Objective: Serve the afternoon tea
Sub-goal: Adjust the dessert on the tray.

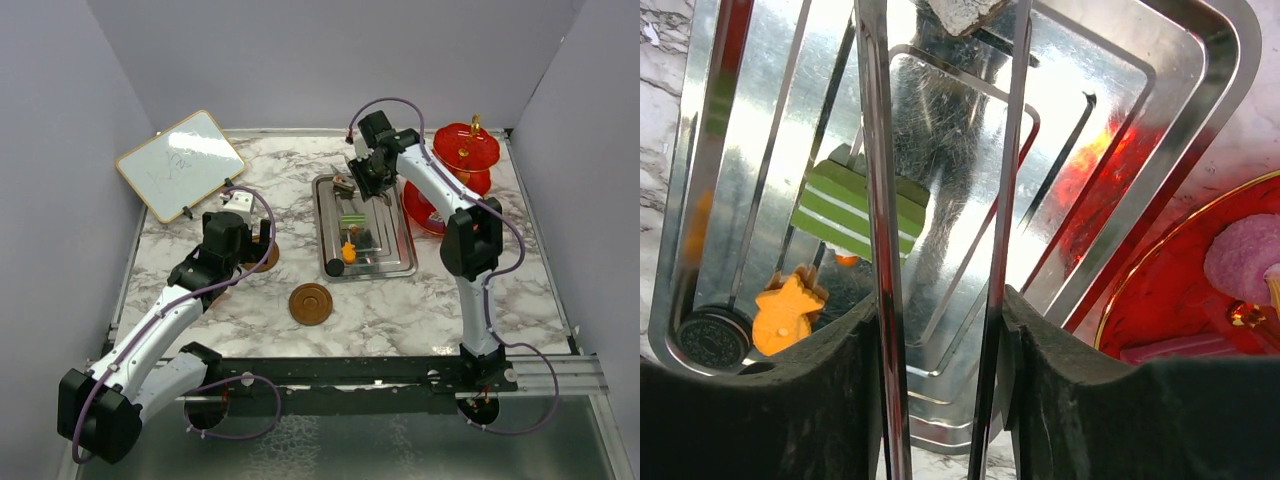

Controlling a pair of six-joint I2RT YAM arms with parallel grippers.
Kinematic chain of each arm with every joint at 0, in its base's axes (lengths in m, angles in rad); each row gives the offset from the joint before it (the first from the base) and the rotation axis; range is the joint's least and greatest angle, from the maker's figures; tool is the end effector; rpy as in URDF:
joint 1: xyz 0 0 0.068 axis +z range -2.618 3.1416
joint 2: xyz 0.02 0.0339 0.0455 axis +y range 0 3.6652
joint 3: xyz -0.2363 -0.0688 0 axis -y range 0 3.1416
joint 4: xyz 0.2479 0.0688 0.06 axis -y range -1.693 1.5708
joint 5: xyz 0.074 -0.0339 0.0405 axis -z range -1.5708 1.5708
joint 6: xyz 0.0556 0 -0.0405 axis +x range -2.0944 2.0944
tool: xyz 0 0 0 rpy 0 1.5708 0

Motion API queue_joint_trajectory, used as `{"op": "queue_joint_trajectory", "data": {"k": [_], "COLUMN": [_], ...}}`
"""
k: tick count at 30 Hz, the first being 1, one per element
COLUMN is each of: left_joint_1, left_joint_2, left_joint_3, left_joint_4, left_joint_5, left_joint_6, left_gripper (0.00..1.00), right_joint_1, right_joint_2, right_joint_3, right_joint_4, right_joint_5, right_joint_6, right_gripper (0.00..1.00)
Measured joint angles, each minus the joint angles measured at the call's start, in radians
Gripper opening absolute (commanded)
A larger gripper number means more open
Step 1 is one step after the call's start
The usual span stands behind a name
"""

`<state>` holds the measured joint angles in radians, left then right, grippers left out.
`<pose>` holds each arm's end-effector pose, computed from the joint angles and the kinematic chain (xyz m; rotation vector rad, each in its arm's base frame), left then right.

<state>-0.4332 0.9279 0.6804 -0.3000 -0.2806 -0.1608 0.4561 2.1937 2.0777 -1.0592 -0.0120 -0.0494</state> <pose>0.2263 -0.0877 0.2337 0.1195 2.0918 -0.0612 0.4136 0.2036 0.2167 -0.6918 2.6654 0.1276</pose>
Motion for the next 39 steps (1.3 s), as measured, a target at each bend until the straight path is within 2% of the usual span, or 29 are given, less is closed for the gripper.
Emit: {"op": "queue_joint_trajectory", "data": {"k": [16,28,39], "left_joint_1": [0.0,0.0,0.0], "left_joint_2": [0.0,0.0,0.0], "left_joint_3": [0.0,0.0,0.0], "left_joint_4": [0.0,0.0,0.0], "left_joint_5": [0.0,0.0,0.0], "left_joint_6": [0.0,0.0,0.0], "left_gripper": [0.99,0.99,0.99], "right_joint_1": [-0.031,-0.039,-0.039], "right_joint_2": [-0.083,-0.142,-0.13], "right_joint_3": [-0.023,-0.191,-0.172], "right_joint_4": [0.002,0.005,0.005], "right_joint_5": [0.0,-0.006,-0.004], "right_joint_6": [-0.011,-0.075,-0.096], "right_gripper": [0.44,0.44,0.44]}}
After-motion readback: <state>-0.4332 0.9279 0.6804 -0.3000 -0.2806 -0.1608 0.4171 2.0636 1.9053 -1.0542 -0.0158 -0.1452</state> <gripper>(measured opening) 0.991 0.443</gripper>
